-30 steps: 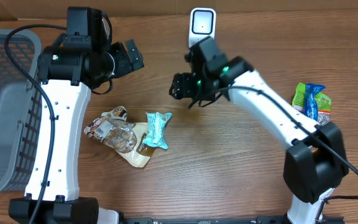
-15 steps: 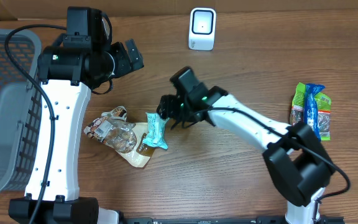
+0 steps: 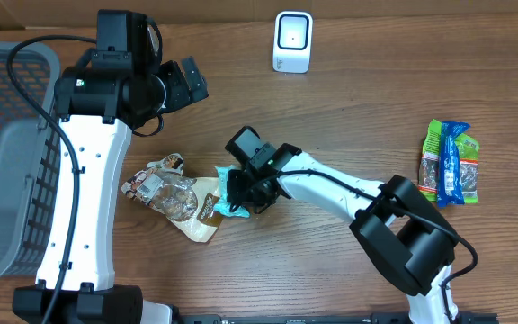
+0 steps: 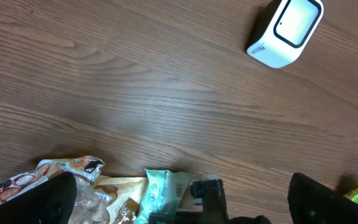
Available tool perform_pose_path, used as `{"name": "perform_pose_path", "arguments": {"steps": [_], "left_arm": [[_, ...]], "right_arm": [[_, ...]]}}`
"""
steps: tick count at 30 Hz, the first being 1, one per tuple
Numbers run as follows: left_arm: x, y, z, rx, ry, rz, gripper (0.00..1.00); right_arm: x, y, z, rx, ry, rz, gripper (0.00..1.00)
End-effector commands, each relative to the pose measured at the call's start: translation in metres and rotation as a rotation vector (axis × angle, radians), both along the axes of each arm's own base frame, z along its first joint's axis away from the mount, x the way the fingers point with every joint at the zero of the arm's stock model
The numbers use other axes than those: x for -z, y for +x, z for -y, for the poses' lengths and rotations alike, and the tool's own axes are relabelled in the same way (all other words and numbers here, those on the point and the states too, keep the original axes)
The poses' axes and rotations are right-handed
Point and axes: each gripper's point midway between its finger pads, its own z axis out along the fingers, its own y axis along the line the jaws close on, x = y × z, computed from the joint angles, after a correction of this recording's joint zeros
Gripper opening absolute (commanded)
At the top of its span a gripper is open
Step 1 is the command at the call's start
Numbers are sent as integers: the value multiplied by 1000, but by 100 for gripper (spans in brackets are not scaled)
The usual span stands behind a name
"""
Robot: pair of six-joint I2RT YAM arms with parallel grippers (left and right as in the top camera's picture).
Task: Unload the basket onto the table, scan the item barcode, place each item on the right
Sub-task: 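Grasp the mint-green packet and drag it rightward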
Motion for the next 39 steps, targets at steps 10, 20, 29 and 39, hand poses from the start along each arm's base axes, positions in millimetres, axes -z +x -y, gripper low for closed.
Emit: {"name": "perform_pose_path", "arguments": {"steps": [10, 20, 29, 39], "left_arm": [[2, 3, 0, -4, 4, -2, 100], [2, 3, 0, -4, 4, -2, 100], [2, 3, 0, -4, 4, -2, 100], [2, 3, 0, -4, 4, -2, 100]], "right_arm": [[-46, 43, 59, -544, -83, 283, 37], [-53, 88, 124, -524, -384, 379, 56], [-95, 55, 55, -261, 171, 85, 4], [-41, 46, 54, 3, -49, 38, 4]]}}
